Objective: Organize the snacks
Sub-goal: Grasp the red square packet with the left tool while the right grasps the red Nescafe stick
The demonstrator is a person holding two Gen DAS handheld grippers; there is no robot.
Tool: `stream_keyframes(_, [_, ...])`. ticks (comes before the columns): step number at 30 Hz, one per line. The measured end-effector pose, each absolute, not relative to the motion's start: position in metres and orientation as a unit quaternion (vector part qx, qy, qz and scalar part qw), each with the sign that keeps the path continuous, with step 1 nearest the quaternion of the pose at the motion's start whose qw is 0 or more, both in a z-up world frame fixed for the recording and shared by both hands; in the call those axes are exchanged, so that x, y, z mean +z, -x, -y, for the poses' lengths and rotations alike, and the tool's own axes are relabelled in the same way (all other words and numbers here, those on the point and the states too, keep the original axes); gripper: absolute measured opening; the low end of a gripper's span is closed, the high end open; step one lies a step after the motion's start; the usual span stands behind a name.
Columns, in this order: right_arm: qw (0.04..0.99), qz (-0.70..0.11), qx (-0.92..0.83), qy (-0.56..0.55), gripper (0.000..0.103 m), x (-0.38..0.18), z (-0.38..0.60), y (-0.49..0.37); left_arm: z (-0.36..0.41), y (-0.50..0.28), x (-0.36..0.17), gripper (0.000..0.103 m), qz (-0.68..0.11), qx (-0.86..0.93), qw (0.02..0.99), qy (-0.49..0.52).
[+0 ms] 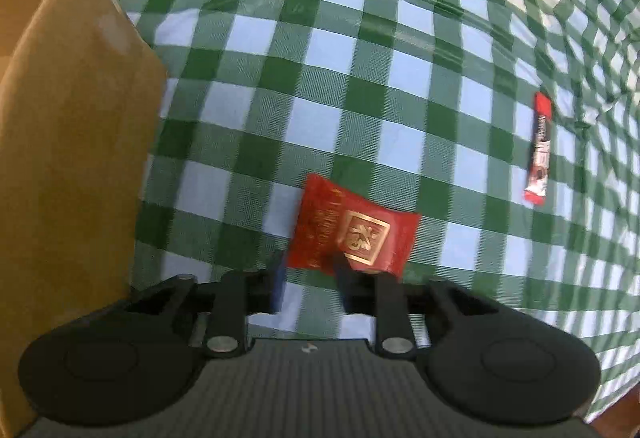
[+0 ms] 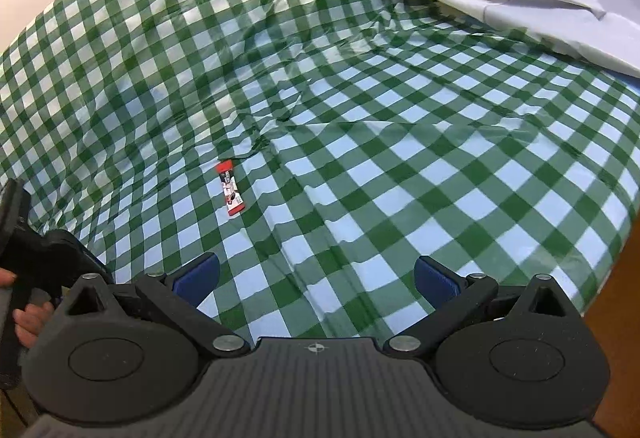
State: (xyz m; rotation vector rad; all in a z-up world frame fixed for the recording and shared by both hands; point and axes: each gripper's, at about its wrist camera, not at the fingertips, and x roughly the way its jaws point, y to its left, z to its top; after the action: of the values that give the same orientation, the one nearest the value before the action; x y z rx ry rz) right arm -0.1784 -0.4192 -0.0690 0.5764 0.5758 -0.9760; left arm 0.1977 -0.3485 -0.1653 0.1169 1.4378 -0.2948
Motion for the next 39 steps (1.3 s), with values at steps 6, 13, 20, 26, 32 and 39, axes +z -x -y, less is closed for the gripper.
stream_keyframes(6, [0.806,-0.272,-0.454,-0.266,0.102,-0.073,0.427,0.169,0.361,-0.207,-0.181,0.101,-0.689,-0.076,0.720,0.034])
stream_keyframes(13, [0.816,-0.293,-0.432,-0.249,0.102,-0.078,0.449,0.140,0.373,-0.223,-0.186,0.061,-0.694,0.004,0.719,0.040])
stream_keyframes(20, [0.844,-0.304,-0.397,-0.195,0.102,-0.088,0.493,0.075,0.354,-0.199,-0.146,0.023,-0.628,-0.105,0.771,-0.017])
stream_keyframes(26, [0.875,-0.322,-0.342,-0.120,0.091,-0.120,0.518,-0.003,0.336,-0.193,-0.145,0.018,-0.582,-0.157,0.796,-0.061])
stream_keyframes(32, [0.864,-0.366,-0.342,-0.054,0.040,-0.163,0.530,-0.048,0.327,-0.192,-0.146,0.011,-0.557,-0.204,0.803,-0.061])
stream_keyframes(39, [0.873,-0.350,-0.338,-0.025,0.010,-0.135,0.497,-0.023,0.307,-0.183,-0.123,0.006,-0.537,-0.235,0.810,-0.033])
